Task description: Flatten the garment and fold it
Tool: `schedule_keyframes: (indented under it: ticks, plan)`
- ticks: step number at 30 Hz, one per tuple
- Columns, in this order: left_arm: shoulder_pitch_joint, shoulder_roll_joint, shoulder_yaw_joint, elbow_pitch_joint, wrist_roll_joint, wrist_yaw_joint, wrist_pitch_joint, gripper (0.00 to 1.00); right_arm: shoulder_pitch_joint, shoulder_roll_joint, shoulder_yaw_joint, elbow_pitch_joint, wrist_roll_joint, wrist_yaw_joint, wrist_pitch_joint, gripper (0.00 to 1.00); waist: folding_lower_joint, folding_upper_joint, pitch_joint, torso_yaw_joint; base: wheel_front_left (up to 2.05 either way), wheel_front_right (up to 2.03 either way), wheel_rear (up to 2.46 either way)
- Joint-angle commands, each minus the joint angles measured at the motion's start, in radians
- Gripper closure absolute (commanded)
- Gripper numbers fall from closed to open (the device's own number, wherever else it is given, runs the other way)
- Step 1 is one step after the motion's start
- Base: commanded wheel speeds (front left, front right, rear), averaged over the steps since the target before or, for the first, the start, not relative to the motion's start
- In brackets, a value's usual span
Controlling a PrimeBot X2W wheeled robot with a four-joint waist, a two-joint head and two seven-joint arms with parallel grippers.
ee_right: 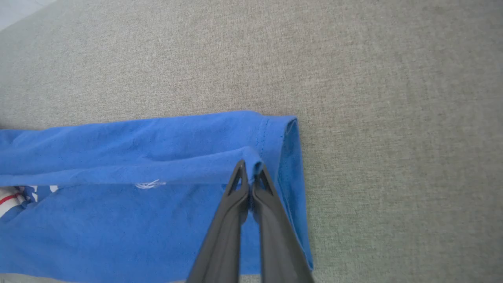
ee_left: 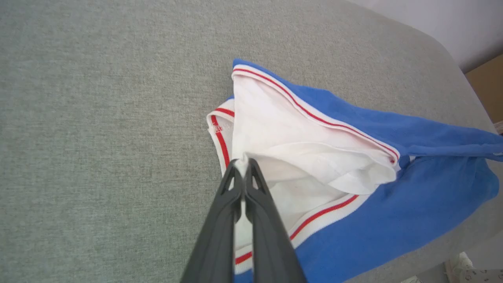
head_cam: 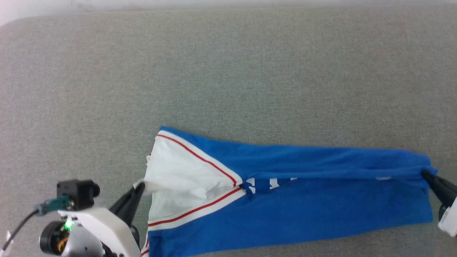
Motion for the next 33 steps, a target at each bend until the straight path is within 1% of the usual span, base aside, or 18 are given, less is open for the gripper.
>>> schedule_keyframes:
  ticks: [1,3,10,11,12,13,17,20,23,26,28,30,33]
  plan:
    - [0.019,-0.003,-0.002,0.013,-0.006,0.009,-0.006,1.0,0.016,0.01,0.001,0.01,-0.01,-0.002,-0.009,1.0,0.0002,0.0,-0.009,0.002,0.0,0.0,0.0]
    - [0.033,-0.01,-0.014,0.038,-0.004,0.009,-0.01,1.0,0.029,0.013,0.009,0.023,-0.024,-0.002,-0.015,1.0,0.0002,0.0,-0.017,0.003,0.0,0.0,0.0]
    - [0.025,-0.055,-0.06,0.145,-0.006,-0.014,-0.027,1.0,0.036,0.028,0.048,0.09,-0.056,-0.002,-0.053,1.0,0.0002,0.0,-0.05,0.007,0.0,0.0,0.0]
    - [0.02,-0.064,-0.063,0.161,-0.006,-0.015,-0.034,0.71,0.031,0.033,0.05,0.1,-0.059,-0.002,-0.062,1.0,0.0002,0.0,-0.053,0.006,0.0,0.0,0.0]
    - [0.015,-0.074,-0.067,0.175,-0.007,-0.018,-0.041,0.27,0.025,0.037,0.052,0.108,-0.062,-0.002,-0.075,0.99,0.0002,0.0,-0.056,0.006,0.0,0.0,0.0]
    - [0.009,-0.085,-0.068,0.189,-0.007,-0.019,-0.051,0.0,0.019,0.042,0.052,0.115,-0.066,-0.002,-0.091,0.0,0.0002,0.0,-0.059,0.005,0.0,0.0,0.0]
    - [-0.005,-0.118,-0.063,0.217,0.001,-0.017,-0.105,0.0,0.007,0.047,0.064,0.123,-0.069,-0.002,-0.125,0.0,0.0002,0.0,-0.065,-0.001,0.0,0.0,0.0]
    - [-0.005,-0.133,-0.033,0.189,0.025,0.004,-0.183,0.0,0.012,0.046,0.056,0.087,-0.05,-0.002,-0.137,0.0,0.0002,0.0,-0.062,-0.007,0.0,0.0,0.0]
    - [0.008,-0.147,0.004,0.137,0.067,0.041,-0.28,0.0,0.026,0.053,0.022,0.035,-0.029,-0.002,-0.138,0.0,0.0002,0.0,-0.053,-0.012,0.0,0.0,0.0]
    - [0.023,-0.159,0.041,0.082,0.15,0.104,-0.402,0.0,0.039,0.056,-0.021,0.004,-0.054,-0.002,-0.15,0.0,0.0002,0.0,-0.043,-0.016,0.0,0.0,0.0]
    - [0.029,-0.176,0.055,0.054,0.206,0.147,-0.478,0.0,0.043,0.068,-0.038,0.01,-0.081,-0.002,-0.153,0.0,0.0002,0.0,-0.037,-0.014,0.0,0.0,0.0]
    - [0.032,-0.191,0.051,0.036,0.265,0.176,-0.513,0.0,0.049,0.081,-0.045,0.03,-0.103,-0.002,-0.145,0.0,0.0002,0.0,-0.034,-0.006,0.0,0.0,0.0]
    - [0.035,-0.215,0.028,0.024,0.324,0.202,-0.53,0.0,0.052,0.091,-0.041,0.058,-0.129,-0.002,-0.126,0.0,0.0002,0.0,-0.028,0.011,0.0,0.0,0.0]
